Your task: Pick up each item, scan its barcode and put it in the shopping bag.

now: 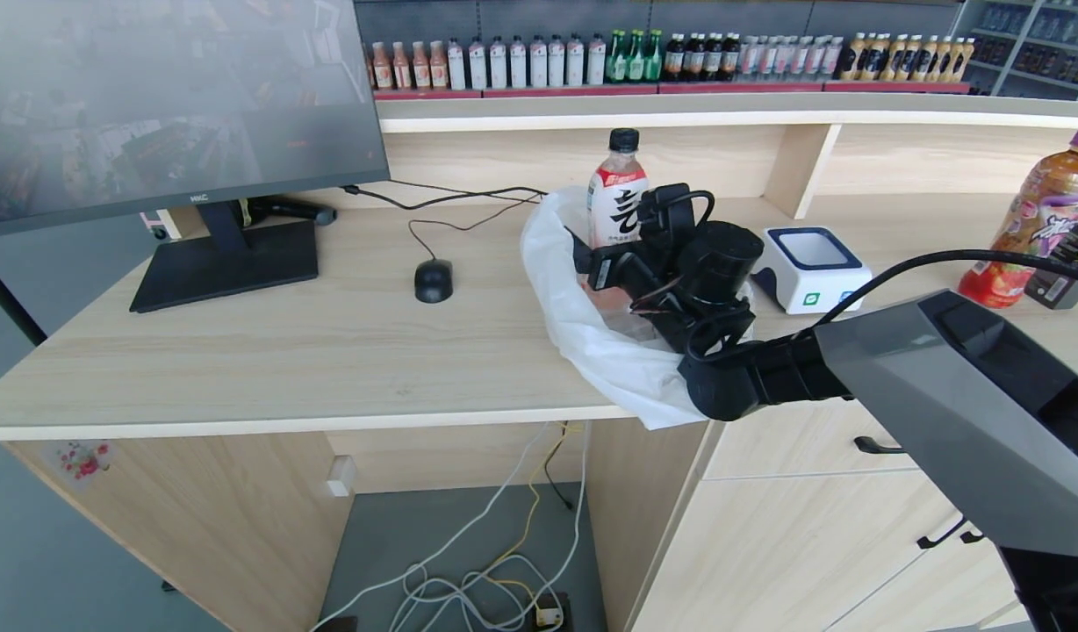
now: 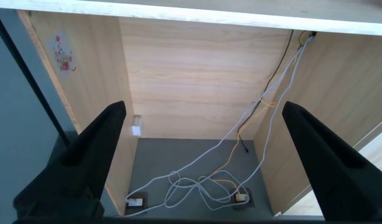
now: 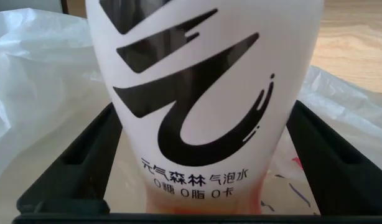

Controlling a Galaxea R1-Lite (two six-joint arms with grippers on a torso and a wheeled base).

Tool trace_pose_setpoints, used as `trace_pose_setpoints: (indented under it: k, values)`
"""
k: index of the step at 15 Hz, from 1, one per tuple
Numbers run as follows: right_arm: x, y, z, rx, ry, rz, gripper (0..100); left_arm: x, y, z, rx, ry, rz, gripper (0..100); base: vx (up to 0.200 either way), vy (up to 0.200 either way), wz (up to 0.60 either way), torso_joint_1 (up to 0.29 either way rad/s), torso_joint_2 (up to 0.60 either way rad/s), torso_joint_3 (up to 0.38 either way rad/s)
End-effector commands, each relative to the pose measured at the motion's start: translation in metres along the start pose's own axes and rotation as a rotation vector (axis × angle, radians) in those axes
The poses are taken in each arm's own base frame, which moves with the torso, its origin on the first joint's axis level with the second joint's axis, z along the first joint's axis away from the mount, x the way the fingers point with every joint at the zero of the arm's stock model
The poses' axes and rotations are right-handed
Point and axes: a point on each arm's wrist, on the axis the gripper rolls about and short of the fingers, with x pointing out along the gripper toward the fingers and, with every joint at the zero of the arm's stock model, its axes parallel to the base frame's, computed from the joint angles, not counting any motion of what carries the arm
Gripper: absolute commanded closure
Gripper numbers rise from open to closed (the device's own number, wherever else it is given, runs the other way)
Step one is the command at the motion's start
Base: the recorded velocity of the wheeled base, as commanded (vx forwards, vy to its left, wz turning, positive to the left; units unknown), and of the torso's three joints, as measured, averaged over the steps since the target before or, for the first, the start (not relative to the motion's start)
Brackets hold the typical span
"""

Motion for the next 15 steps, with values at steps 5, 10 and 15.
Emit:
trace_pose_setpoints:
  k: [5, 10, 15]
  values:
    - [0.000, 0.000, 0.010, 0.023, -0.025, -0.001, 0, 0.000, 0.000, 0.000, 0.001, 0.000, 0.000, 0, 0.000, 0.000, 0.00, 0.000, 0.00, 0.000]
    - [-0.001, 0.002, 0.023, 0.027, -0.048, 0.007, 0, 0.000, 0.000, 0.000, 0.000, 0.000, 0.000, 0, 0.000, 0.000, 0.00, 0.000, 0.00, 0.000]
    - [-0.019, 0.010, 0.040, 0.030, -0.017, 0.029, 0, 0.000, 0.000, 0.000, 0.001, 0.000, 0.000, 0, 0.000, 0.000, 0.00, 0.000, 0.00, 0.000]
